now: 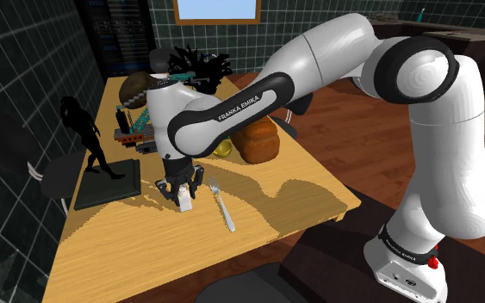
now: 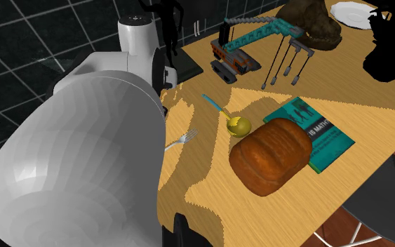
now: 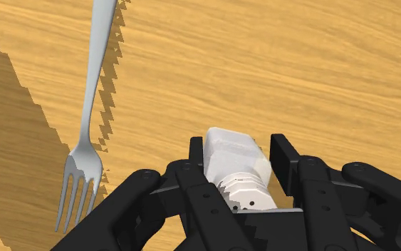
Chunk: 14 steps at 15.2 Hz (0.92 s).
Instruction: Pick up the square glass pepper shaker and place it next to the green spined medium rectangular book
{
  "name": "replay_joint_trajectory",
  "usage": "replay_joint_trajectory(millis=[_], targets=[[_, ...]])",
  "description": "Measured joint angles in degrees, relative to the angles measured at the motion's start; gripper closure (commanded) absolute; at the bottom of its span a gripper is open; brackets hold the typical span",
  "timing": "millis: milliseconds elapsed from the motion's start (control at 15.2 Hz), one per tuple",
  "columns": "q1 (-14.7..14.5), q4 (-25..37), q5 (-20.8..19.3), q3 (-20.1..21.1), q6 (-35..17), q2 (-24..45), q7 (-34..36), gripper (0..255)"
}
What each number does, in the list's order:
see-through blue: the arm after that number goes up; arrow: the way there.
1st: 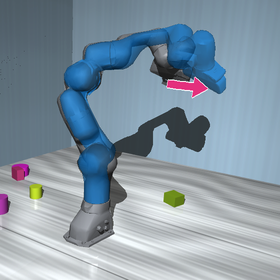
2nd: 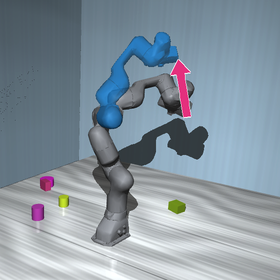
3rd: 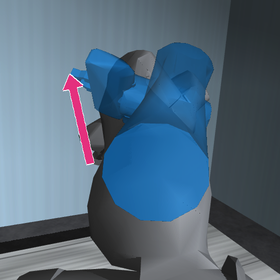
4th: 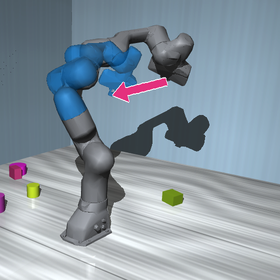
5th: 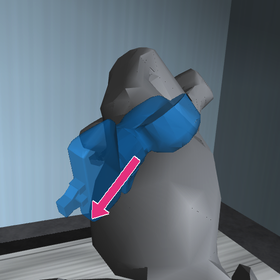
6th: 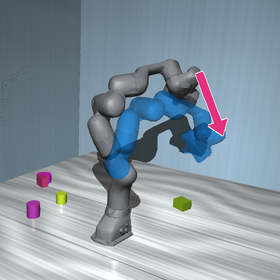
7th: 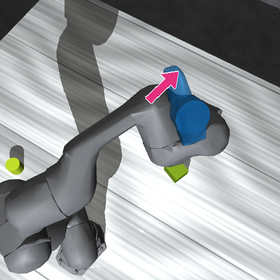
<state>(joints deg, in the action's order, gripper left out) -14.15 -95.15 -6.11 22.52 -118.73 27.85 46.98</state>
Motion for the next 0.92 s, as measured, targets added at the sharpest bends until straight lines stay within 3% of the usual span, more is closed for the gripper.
replay_joint_trajectory(millis=[924], targets=[[0.3,3.8,1.1,0.6,6.3,-2.7,-0.3,255]])
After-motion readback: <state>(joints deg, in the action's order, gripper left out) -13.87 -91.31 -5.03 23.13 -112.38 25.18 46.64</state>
